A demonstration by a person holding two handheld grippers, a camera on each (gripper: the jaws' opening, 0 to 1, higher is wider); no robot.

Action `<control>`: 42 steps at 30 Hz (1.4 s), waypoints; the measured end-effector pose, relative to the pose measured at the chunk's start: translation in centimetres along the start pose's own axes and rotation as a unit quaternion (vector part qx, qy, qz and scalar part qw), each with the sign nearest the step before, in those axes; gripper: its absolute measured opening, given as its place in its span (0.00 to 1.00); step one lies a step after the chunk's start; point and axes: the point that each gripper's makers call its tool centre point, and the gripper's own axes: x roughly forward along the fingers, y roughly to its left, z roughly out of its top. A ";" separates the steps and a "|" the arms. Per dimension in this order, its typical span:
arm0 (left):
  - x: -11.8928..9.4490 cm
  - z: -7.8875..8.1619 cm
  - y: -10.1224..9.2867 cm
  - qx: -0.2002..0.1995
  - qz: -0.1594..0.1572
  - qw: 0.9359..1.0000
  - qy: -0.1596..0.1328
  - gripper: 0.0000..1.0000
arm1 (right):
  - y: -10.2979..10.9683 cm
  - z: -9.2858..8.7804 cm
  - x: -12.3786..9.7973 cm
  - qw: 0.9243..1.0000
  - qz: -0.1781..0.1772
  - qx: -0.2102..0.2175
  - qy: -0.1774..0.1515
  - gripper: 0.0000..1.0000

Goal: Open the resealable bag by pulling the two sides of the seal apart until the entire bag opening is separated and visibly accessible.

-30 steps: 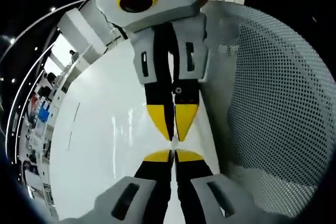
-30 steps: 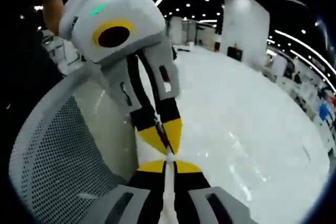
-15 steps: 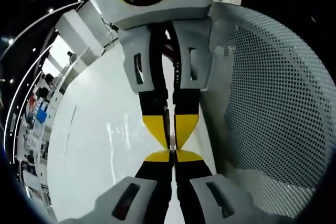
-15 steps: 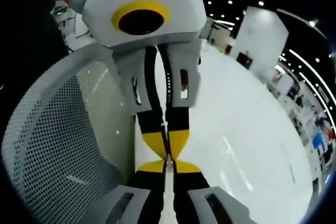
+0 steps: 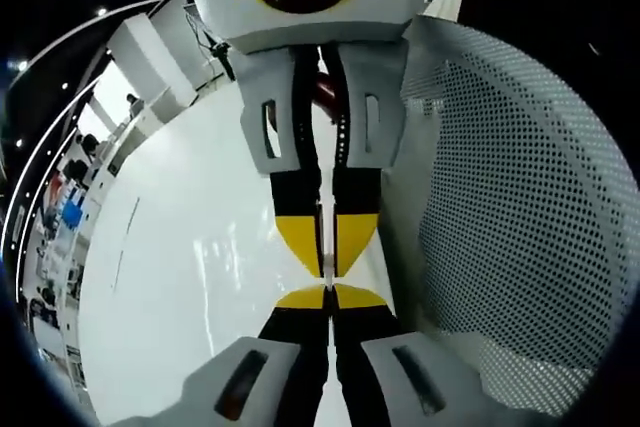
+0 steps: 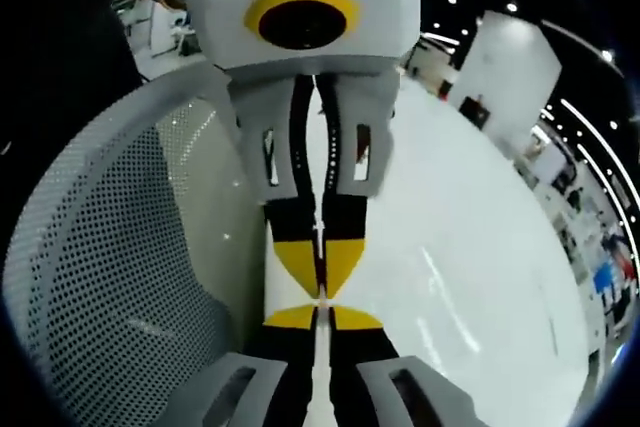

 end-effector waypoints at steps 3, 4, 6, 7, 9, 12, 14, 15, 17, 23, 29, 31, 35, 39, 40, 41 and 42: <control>-0.1 0.0 0.0 -0.001 0.003 1.000 0.000 0.00 | -0.1 -0.2 -0.1 1.000 0.001 0.003 0.000 0.00; -0.2 0.0 0.0 -0.001 0.003 1.000 0.001 0.00 | 0.0 -0.2 -0.2 1.000 0.002 0.004 0.000 0.00; -0.2 0.0 0.0 0.001 0.004 1.000 0.004 0.00 | 0.0 -0.4 -0.2 1.000 0.002 0.006 0.002 0.00; -0.2 0.0 -0.1 0.002 0.003 1.000 0.005 0.00 | 0.1 -0.3 -0.2 1.000 0.003 0.009 0.001 0.00; -0.3 0.0 0.0 0.003 0.007 1.000 0.009 0.00 | 0.0 -0.3 -0.2 1.000 -0.001 0.010 0.000 0.00; -0.4 0.0 0.0 0.007 0.006 1.000 0.014 0.00 | 0.1 -0.1 -0.1 1.000 0.001 0.003 0.001 0.00; -0.4 0.0 0.0 0.010 0.006 1.000 0.015 0.00 | 0.1 0.0 -0.1 1.000 0.002 -0.005 0.001 0.00; -0.4 0.0 0.0 0.011 0.006 1.000 0.016 0.00 | 0.1 0.1 -0.1 1.000 0.002 -0.005 0.000 0.00; -0.4 0.0 0.0 0.015 0.005 1.000 0.017 0.00 | 0.1 0.3 0.0 1.000 0.003 -0.005 -0.002 0.00; -0.5 0.0 0.0 0.018 0.004 1.000 0.019 0.00 | 0.1 0.7 0.2 1.000 0.005 -0.016 -0.003 0.00; -0.5 -0.1 -0.3 0.010 -0.001 1.000 0.017 0.00 | 0.4 0.7 0.2 1.000 0.012 -0.026 -0.005 0.00; -0.4 0.0 -0.5 0.010 0.001 1.000 0.019 0.00 | 0.5 0.6 0.2 1.000 0.013 -0.027 -0.001 0.00; -0.7 0.1 -0.6 -0.009 0.002 1.000 0.015 0.00 | 0.6 0.5 0.0 1.000 0.012 -0.026 -0.003 0.00; -0.8 -0.2 -0.6 -0.015 0.006 1.000 0.015 0.00 | 0.6 -0.1 0.0 1.000 0.013 -0.021 0.006 0.00; -0.9 -0.2 -0.5 -0.016 0.009 1.000 0.015 0.00 | 0.6 -0.3 0.0 1.000 0.012 -0.020 0.007 0.00; -0.9 -0.2 -0.6 -0.017 0.010 1.000 0.015 0.00 | 0.5 -0.3 0.0 1.000 0.012 -0.020 0.008 0.00; -0.9 -0.2 -0.6 -0.016 0.011 1.000 0.014 0.00 | 0.5 -0.4 -0.1 1.000 0.012 -0.018 0.008 0.00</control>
